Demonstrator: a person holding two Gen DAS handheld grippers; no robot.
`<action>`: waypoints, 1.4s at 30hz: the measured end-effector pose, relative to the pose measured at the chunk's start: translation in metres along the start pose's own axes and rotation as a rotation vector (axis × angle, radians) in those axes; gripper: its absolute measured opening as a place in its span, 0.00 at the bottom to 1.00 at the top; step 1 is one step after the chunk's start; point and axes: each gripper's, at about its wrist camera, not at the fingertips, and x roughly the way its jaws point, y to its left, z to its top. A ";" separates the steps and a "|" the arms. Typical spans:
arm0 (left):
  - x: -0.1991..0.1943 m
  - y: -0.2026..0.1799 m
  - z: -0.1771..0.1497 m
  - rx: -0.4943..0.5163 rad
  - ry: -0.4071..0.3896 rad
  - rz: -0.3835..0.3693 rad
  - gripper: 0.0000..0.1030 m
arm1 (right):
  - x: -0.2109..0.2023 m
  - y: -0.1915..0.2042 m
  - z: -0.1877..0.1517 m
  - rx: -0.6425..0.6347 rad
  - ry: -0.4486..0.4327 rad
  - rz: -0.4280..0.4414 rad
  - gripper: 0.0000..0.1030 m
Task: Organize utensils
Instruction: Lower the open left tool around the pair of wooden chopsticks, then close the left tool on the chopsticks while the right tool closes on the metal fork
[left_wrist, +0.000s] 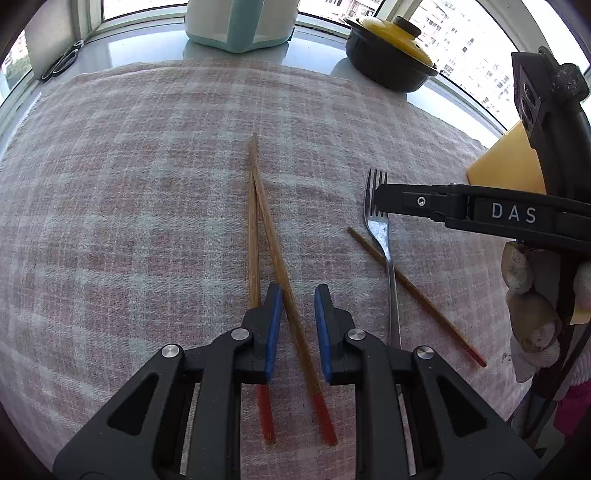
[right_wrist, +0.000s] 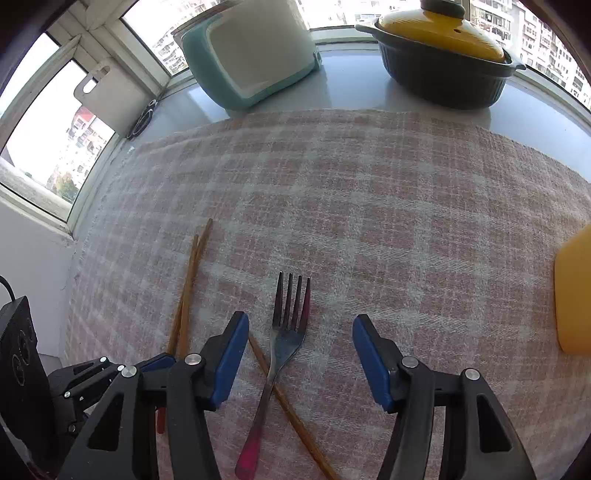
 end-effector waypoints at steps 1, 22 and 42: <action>0.002 0.000 0.002 0.002 -0.001 0.009 0.16 | 0.002 0.001 0.001 -0.002 0.003 -0.006 0.59; 0.014 0.018 0.018 -0.043 -0.023 0.004 0.05 | 0.025 0.026 0.011 -0.092 0.012 -0.134 0.30; 0.005 0.028 0.003 -0.087 -0.034 -0.048 0.04 | 0.015 0.007 0.007 -0.010 -0.010 -0.068 0.18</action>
